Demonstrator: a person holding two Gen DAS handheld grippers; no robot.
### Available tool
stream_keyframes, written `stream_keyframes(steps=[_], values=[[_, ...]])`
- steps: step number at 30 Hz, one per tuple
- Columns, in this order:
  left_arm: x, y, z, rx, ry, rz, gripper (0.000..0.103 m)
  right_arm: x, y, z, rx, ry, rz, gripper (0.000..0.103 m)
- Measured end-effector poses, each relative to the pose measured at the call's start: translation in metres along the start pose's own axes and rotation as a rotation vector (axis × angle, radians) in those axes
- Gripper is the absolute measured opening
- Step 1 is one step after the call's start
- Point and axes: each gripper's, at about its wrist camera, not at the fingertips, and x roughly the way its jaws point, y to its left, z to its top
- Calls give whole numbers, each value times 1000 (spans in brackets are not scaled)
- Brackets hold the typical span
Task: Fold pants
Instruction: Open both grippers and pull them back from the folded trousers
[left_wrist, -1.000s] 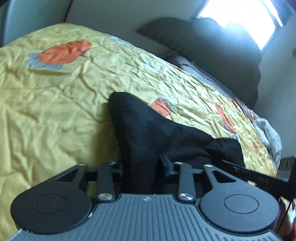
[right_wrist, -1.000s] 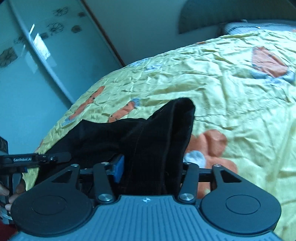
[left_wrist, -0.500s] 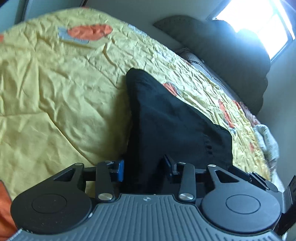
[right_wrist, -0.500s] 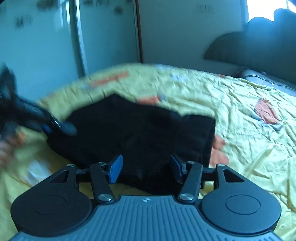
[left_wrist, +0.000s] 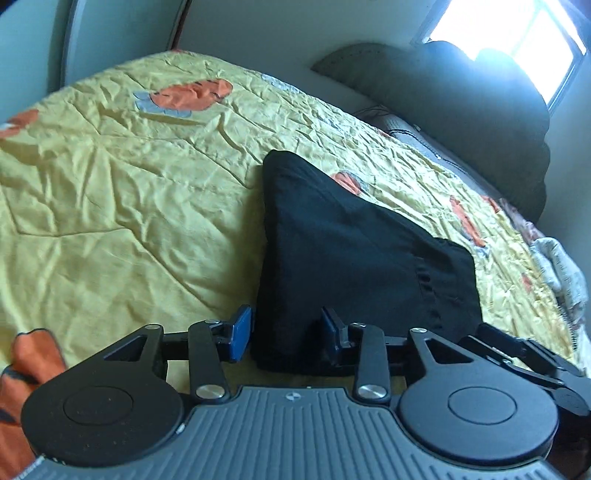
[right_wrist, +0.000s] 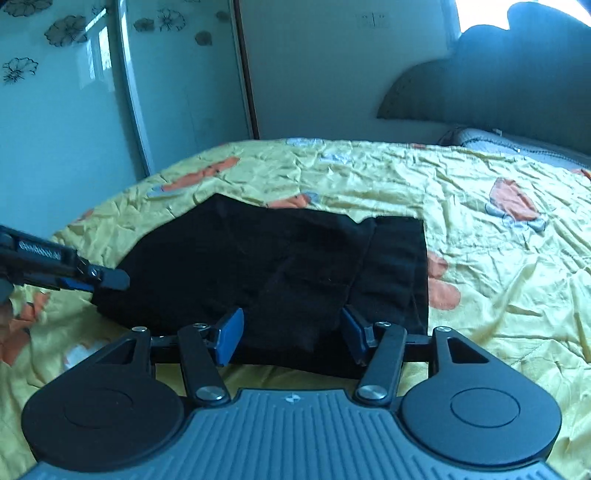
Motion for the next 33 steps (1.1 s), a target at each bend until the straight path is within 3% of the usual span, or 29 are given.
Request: stream_keyframes(steps=[8,11,15,21,25,29,31,33], values=[[-11,-15,-19,92,-47,83,62,-9,29,-11,-48,23,9,58],[-15,-20,-25,123,-60,106,70,-15,36,-16,-43,32,2,65],[-18,-27,-36,171,-54,135,73,-24,42,-23,-44,43,18,72],[-14,-29,-48,176,-44,164,78,-37,61,-29,-93,46,-31,80],[-11,-30,-55,188,-46,180,81,-49,62,-23,7,21,-24,84],[-9,-32,-60,209,-59,191,86,-55,54,-15,204,18,5,102],[-7,-33,-62,213,-67,197,87,-52,54,-16,221,21,9,102],[-6,-35,-65,225,-76,207,88,-44,58,-18,179,41,-51,102]])
